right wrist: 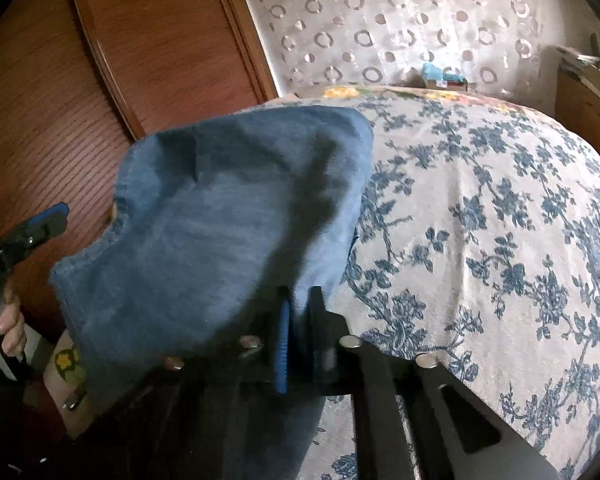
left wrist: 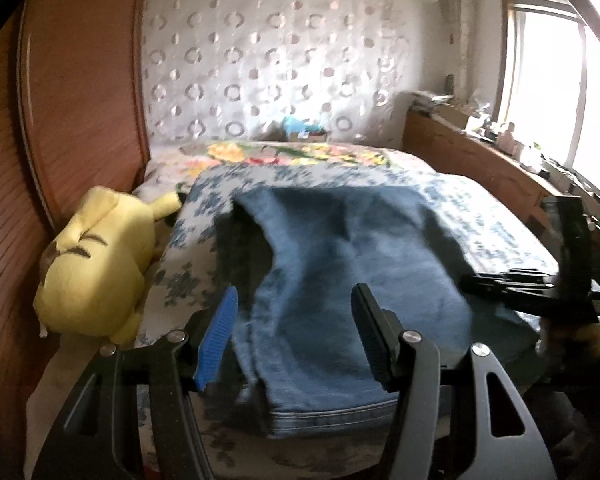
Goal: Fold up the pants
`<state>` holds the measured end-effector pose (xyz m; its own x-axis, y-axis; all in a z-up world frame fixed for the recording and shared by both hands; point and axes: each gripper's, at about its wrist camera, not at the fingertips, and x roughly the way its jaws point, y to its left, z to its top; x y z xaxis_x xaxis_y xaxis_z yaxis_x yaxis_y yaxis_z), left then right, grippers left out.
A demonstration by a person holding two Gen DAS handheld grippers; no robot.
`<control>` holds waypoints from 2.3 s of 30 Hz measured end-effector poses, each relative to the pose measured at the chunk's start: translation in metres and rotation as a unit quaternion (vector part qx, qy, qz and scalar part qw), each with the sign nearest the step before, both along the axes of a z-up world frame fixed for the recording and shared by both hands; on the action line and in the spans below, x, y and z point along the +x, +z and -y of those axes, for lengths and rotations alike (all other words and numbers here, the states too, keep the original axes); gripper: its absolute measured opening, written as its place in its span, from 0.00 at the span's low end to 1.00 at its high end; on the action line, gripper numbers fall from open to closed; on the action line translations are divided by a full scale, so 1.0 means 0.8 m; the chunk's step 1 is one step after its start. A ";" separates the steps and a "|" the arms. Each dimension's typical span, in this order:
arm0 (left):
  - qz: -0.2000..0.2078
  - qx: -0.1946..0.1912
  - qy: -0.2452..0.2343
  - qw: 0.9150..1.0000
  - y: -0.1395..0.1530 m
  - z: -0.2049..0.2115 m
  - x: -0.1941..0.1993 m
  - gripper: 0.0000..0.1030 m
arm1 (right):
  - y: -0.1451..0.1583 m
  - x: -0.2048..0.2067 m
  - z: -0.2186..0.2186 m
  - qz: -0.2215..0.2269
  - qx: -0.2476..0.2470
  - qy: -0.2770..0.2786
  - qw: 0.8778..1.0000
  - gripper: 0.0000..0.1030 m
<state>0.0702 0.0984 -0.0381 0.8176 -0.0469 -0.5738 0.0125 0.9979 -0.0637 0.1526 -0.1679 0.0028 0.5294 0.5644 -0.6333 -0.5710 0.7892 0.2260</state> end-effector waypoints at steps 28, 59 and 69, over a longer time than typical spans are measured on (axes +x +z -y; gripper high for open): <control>-0.009 -0.014 -0.099 0.995 -0.004 0.117 0.021 0.58 | 0.013 0.009 0.104 0.016 -0.025 -0.084 0.996 0.27; -0.061 0.023 -0.127 0.990 -0.066 0.177 0.025 0.58 | -0.004 -0.053 0.111 -0.003 0.019 -0.095 0.995 0.31; -0.059 0.020 -0.127 0.990 -0.070 0.175 0.025 0.59 | 0.039 -0.068 0.101 0.029 0.064 -0.052 0.996 0.09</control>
